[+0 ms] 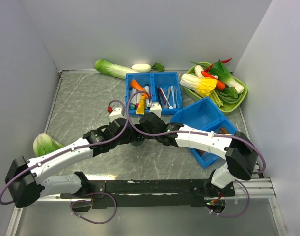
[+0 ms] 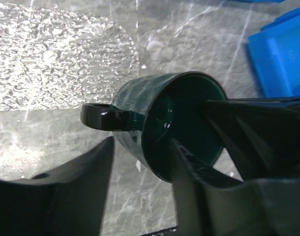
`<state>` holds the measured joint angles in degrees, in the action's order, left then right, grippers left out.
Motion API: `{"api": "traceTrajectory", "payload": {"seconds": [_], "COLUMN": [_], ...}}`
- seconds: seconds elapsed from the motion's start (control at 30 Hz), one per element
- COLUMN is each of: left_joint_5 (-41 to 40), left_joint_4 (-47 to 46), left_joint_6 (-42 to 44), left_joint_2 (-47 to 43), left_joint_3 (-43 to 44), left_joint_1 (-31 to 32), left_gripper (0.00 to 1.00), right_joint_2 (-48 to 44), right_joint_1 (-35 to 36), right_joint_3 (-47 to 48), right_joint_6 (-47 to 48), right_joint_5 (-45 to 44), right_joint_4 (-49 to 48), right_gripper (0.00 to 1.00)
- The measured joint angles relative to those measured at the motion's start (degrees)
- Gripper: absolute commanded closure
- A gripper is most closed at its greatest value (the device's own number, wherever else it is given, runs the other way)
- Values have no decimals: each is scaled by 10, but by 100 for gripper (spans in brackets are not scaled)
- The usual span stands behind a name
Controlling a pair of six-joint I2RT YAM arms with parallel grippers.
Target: Prepare toiletry sets of a toothbrush and toothpaste on the tray
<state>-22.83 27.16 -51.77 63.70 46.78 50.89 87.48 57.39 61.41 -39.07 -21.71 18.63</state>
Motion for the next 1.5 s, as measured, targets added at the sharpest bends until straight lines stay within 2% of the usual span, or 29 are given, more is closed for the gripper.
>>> {"api": "traceTrajectory", "payload": {"seconds": [0.2, 0.3, 0.33, 0.43, 0.53, 0.57, 0.67, 0.7, 0.8, 1.0, 1.1, 1.23, 1.3, 1.5], "left_joint_5": [0, -1, -4, -15, -21, -20, -13, -10, 2, 23, 26, 35, 38, 48], "left_joint_4": [-7, -11, -12, -10, -4, -3, 0, 2, 13, 43, 50, 51, 52, 70], "left_joint_6": [-2, -5, -7, -16, -17, -17, -12, -9, 6, 45, 60, 76, 83, 116], "left_joint_2": [24, 42, 45, 58, 69, 72, 81, 85, 103, 139, 139, 138, 135, 100], "left_joint_3": [-3, -3, -2, 2, 9, 11, 19, 23, 30, 52, 63, 79, 82, 81], "left_joint_1": [0, 1, 1, 0, -7, -9, -17, -20, -38, -80, -99, -126, -146, -228], "left_gripper": [65, 79, 87, 99, 99, 99, 99, 99, 99, 99, 99, 99, 99, 99], "right_joint_2": [0, 0, 0, 0, 0, 0, 0, 0, -3, -32, -68, -130, -163, -254], "right_joint_1": [6, 11, 13, 19, 23, 23, 23, 22, 23, 23, 23, 23, 23, -2], "right_joint_3": [-9, -12, -12, -15, -15, -15, -17, -18, -19, -40, -63, -91, -104, -158], "right_joint_6": [0, 4, 4, 3, 0, 0, 0, 1, 2, 6, 8, 11, 13, 15], "right_joint_5": [-7, -16, -19, -31, -38, -39, -39, -40, -33, -26, -27, -35, -41, -28], "right_joint_4": [-12, -10, -9, -10, -15, -16, -22, -26, -42, -66, -70, -71, -72, -81], "right_gripper": [100, 100, 100, 100, 100, 96, 78, 68, 54, 44, 40, 29, 24, 18]}}
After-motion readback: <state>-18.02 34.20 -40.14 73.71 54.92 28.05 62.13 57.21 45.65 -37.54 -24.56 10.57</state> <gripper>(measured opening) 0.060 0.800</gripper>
